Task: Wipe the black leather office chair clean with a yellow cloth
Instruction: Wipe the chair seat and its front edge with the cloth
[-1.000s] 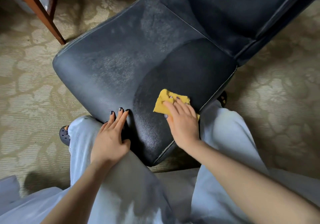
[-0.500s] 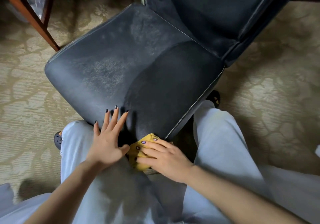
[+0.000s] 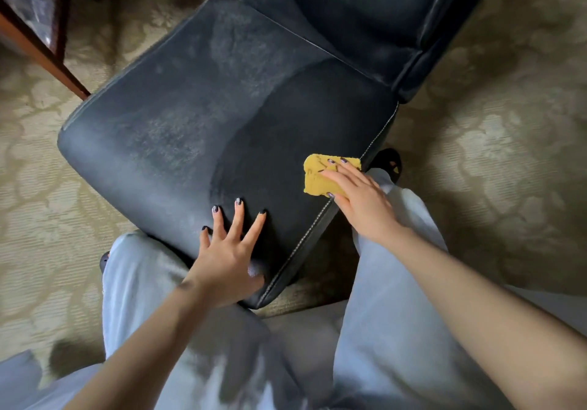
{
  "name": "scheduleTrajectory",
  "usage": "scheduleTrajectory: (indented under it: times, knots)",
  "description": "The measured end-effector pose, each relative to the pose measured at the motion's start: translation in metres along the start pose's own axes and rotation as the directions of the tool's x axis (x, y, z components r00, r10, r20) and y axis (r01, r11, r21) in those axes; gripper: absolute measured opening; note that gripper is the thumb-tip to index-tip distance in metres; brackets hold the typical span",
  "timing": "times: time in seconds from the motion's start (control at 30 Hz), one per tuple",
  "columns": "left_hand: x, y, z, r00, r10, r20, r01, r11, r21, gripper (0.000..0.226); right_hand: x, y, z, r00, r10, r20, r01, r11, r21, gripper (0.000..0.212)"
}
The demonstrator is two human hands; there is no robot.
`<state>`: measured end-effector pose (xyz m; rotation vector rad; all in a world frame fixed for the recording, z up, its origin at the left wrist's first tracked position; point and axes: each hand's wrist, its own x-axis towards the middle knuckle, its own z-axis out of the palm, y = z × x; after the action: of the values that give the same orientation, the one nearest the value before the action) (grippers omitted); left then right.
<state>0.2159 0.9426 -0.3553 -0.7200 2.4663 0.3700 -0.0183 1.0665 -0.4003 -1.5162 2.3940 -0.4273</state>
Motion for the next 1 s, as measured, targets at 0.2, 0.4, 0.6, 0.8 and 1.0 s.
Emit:
scheduleTrajectory:
  times: [0.2,0.4,0.6,0.8,1.0]
  knots:
    - [0.001,0.004,-0.01,0.997,0.001,0.082,-0.024,0.961,0.275,0.124,0.029,0.017,-0.019,0.947,0.313,-0.07,-0.293,0.933,0.208,0.043]
    - [0.002,0.007,-0.011,0.998,-0.008,0.065,-0.016,0.933,0.358,0.129,0.049,0.009,-0.02,0.821,0.556,-0.132,-0.452,0.773,0.445,0.041]
    - [0.005,0.008,-0.01,0.996,-0.021,0.085,-0.011,0.935,0.355,0.128,0.04,-0.022,0.003,0.716,0.681,-0.157,-0.435,0.611,0.662,0.04]
    - [0.006,0.011,-0.009,0.996,-0.031,0.088,-0.001,0.939,0.345,0.125,-0.008,-0.06,0.027,0.781,0.603,-0.164,-0.39,0.675,0.626,0.038]
    - [0.005,0.014,-0.013,0.992,-0.047,0.115,0.004,0.938,0.347,0.126,-0.046,-0.096,0.042,0.848,0.507,-0.155,-0.348,0.752,0.559,0.038]
